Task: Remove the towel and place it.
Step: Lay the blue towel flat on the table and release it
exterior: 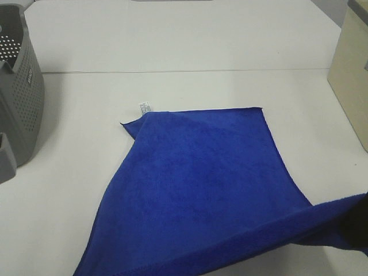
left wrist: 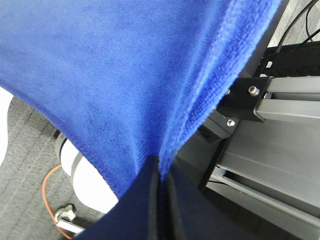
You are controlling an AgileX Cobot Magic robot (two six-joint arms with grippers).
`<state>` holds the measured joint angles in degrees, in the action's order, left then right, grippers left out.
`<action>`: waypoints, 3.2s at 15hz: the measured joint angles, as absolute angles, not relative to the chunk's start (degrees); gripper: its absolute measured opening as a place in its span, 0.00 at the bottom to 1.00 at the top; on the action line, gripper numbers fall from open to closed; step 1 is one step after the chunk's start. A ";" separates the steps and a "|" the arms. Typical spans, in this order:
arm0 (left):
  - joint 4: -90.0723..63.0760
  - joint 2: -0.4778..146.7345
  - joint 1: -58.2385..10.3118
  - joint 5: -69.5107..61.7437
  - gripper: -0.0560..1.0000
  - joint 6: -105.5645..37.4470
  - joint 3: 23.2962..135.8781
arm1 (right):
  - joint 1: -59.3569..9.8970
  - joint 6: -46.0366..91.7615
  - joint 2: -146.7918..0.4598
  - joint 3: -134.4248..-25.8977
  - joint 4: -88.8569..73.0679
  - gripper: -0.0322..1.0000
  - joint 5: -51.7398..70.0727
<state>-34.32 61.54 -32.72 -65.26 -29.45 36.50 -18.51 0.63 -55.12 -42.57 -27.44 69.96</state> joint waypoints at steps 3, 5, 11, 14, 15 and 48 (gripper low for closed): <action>-35.24 61.54 -32.72 -65.83 0.05 -26.30 36.38 | -18.51 0.63 -55.12 -42.57 -27.56 0.09 69.90; -35.01 61.54 -32.72 -65.49 0.05 -25.95 36.38 | -18.51 0.63 -55.12 -42.57 -27.10 0.14 69.90; -34.84 61.54 -32.72 -63.88 0.36 -25.95 36.04 | -18.45 0.63 -55.06 -42.57 -28.42 0.41 69.84; -37.53 61.54 -32.72 -63.66 0.51 -25.95 36.04 | -18.45 0.40 -55.06 -42.57 -28.42 0.59 69.84; -38.50 61.54 -32.72 -63.48 0.56 -25.90 36.04 | -18.45 -0.46 -55.06 -42.57 -28.42 0.70 69.84; -22.06 105.48 -11.40 -47.56 0.66 -8.94 79.01 | 4.98 18.11 -99.58 -80.44 -30.60 0.62 59.76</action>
<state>-22.06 105.48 -11.40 -47.56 -8.94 79.01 4.98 18.11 -99.58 -80.44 -30.60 59.76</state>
